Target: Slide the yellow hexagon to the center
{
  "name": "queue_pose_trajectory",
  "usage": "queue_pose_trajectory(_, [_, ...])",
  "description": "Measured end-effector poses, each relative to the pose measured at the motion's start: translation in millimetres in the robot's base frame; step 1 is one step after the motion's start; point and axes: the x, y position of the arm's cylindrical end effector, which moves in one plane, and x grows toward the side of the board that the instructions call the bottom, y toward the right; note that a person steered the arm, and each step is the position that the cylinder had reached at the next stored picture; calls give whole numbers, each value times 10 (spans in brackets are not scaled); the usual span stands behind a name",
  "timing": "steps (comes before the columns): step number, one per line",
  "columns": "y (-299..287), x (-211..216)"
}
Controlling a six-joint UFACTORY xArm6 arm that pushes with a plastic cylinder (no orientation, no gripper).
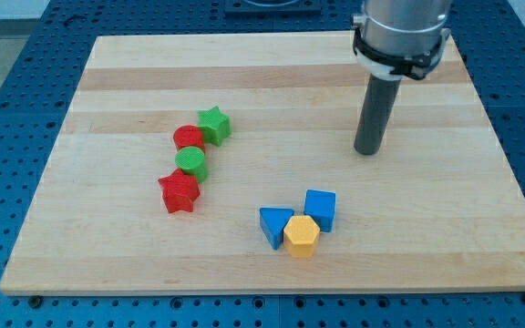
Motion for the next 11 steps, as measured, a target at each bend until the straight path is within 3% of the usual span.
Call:
queue_pose_trajectory(1, [0, 199])
queue_pose_trajectory(3, [0, 1287])
queue_pose_trajectory(4, [-128, 1580])
queue_pose_trajectory(6, [-981, 1653])
queue_pose_trajectory(8, [-1061, 1095])
queue_pose_trajectory(10, [-1096, 1048])
queue_pose_trajectory(11, [-1096, 753])
